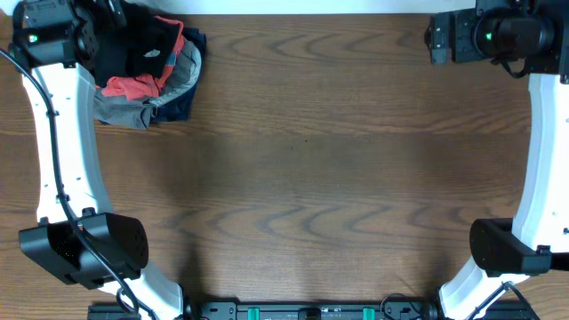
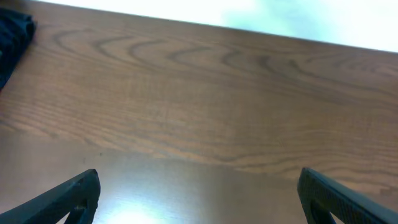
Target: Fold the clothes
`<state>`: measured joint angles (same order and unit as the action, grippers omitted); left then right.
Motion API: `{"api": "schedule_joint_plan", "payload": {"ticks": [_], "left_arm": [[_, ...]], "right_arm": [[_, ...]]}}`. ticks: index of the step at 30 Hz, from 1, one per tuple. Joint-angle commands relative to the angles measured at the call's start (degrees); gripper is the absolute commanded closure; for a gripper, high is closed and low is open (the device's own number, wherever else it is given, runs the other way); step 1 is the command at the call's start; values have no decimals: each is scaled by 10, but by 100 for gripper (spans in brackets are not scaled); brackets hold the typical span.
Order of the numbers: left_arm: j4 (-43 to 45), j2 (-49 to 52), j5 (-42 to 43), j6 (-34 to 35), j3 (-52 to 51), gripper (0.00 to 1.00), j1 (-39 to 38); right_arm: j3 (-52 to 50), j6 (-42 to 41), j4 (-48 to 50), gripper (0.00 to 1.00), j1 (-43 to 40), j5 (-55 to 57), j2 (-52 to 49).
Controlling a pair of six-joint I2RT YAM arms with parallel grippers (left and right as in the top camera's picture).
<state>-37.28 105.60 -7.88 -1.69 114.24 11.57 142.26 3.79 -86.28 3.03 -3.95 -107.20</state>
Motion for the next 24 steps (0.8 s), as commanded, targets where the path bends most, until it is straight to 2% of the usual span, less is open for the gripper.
{"api": "schedule_joint_plan", "payload": {"ticks": [1,3,7,13,24], "left_arm": [[-1,1,-1,1,0,2,0],[-1,1,-1,1,0,2,0],[-1,1,-1,1,0,2,0],[-1,1,-1,1,0,2,0],[-1,1,-1,1,0,2,0]], "right_arm": [[-7,11,6,1,11,13,33],[-42,7,50,1,10,-3,60],[-179,5,201,1,10,-17,142],[-449,5,433,1,11,-17,288],[-918,-40,713,1,11,-19,567]]}}
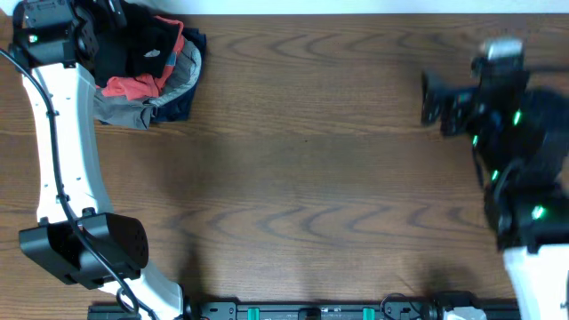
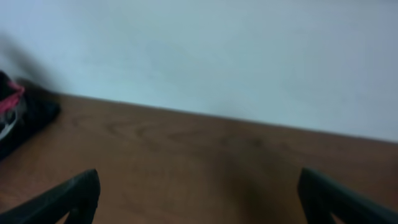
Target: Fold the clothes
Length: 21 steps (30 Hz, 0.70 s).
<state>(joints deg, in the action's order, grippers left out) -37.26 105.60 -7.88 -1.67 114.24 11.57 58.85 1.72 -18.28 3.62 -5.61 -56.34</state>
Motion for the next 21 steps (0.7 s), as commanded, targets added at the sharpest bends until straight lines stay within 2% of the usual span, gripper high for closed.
{"api": "schedule_joint_plan", "payload": {"ticks": [1,4,10,21], "left_arm": [[-1,1,-1,1,0,2,0],[-1,1,-1,1,0,2,0],[-1,1,-1,1,0,2,0],[-1,1,-1,1,0,2,0]], "right_arm": [[-120,-19,51,1,5,-2,82],[-237,-21,106,1,5,-2,160],[-393,-25,159,1,5,-2,289],[-541,-47,160,1,6,-2,449]]}}
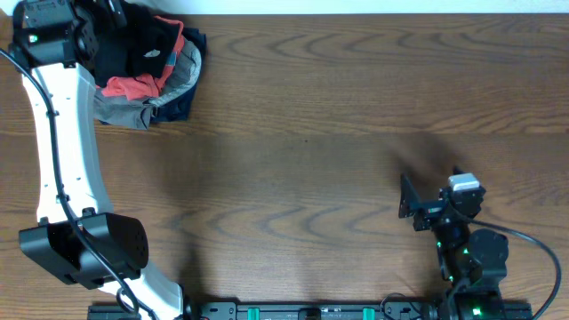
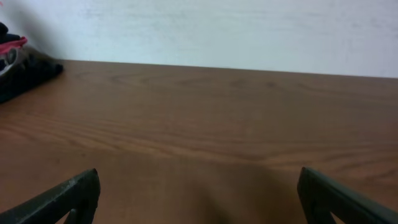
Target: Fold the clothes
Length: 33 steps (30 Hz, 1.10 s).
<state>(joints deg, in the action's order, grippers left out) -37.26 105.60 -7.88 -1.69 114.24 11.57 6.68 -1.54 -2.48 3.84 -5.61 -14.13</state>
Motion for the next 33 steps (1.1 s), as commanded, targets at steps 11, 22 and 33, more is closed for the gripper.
{"api": "schedule_joint_plan", "payload": {"ticks": [11,22,33], "left_arm": [[-1,1,-1,1,0,2,0],[-1,1,-1,1,0,2,0],[-1,1,-1,1,0,2,0]], "right_arm": [[-64,-18,-13,1,14,5,131],[-64,-18,-13,1,14,9,139],[-64,-18,-13,1,14,9,139]]}}
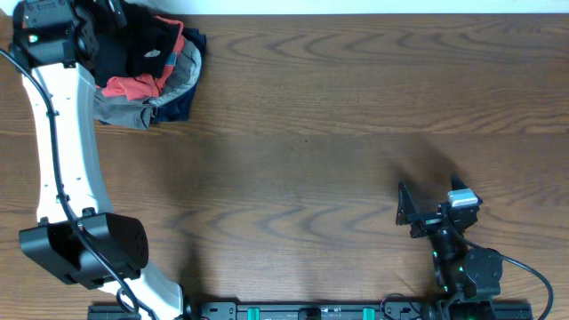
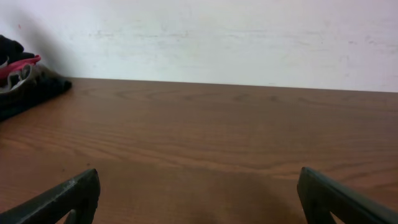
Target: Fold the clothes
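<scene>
A heap of crumpled clothes (image 1: 149,73), black, red, grey and navy, lies in the far left corner of the table. In the right wrist view the clothes heap (image 2: 23,87) shows only at the left edge. My left gripper (image 1: 107,22) is at the heap's far left side; its fingers are lost against the dark cloth. My right gripper (image 1: 405,210) is low over the near right part of the table, pointing left. It is open and empty, with wide-spread fingertips (image 2: 78,194) over bare wood.
The brown wooden table (image 1: 311,133) ends at a white wall (image 2: 217,37) along its far edge. My left arm (image 1: 60,151) runs along the left side from its base at the front. The right arm's base (image 1: 467,271) sits at the front right.
My right gripper has shifted slightly towards the front edge and stays open. A little more of the clothes heap shows in its view. The left arm and the heap are unchanged.
My right arm was stretched out to the far right corner with its gripper open above the table. Then it was blurred over the right side. Then it sat folded low at the near right, where it stays. The left arm and clothes kept still throughout.
</scene>
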`<state>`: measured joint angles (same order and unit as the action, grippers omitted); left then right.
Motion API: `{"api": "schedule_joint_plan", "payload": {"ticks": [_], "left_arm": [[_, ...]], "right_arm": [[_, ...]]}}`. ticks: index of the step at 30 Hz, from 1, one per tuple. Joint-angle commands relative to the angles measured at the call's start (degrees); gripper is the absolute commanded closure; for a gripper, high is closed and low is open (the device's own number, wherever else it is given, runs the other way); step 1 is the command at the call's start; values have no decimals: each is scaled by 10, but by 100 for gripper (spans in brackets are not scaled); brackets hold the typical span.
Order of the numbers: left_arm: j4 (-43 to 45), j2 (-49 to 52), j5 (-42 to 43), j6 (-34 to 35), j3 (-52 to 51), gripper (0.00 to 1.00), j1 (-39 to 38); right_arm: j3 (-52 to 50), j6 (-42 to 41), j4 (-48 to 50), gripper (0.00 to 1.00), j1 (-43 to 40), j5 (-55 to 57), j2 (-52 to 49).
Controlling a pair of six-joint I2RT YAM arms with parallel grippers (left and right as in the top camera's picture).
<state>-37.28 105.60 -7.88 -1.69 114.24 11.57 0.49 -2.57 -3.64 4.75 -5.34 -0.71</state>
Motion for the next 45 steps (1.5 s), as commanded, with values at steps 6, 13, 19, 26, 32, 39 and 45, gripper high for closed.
{"api": "schedule_joint_plan", "payload": {"ticks": [6,13,19,26,32,39,45], "left_arm": [[0,1,-1,1,0,2,0],[-1,1,-1,1,0,2,0],[-3,-1,0,2,0,2,0],[-43,-20,56,31,-1,2,-31],[-26,-50,56,33,-24,2,-80],[71,-132,56,37,-152,2,-112],[200,-264,56,55,-367,2,-110]], "right_arm": [[-2,-8,-2,1,5,6,4],[-2,-8,-2,1,5,6,4],[-2,-8,-2,1,5,6,4],[-2,-8,-2,1,5,6,4],[-2,-8,-2,1,5,6,4],[-2,-8,-2,1,5,6,4],[-2,-8,-2,1,5,6,4]]}}
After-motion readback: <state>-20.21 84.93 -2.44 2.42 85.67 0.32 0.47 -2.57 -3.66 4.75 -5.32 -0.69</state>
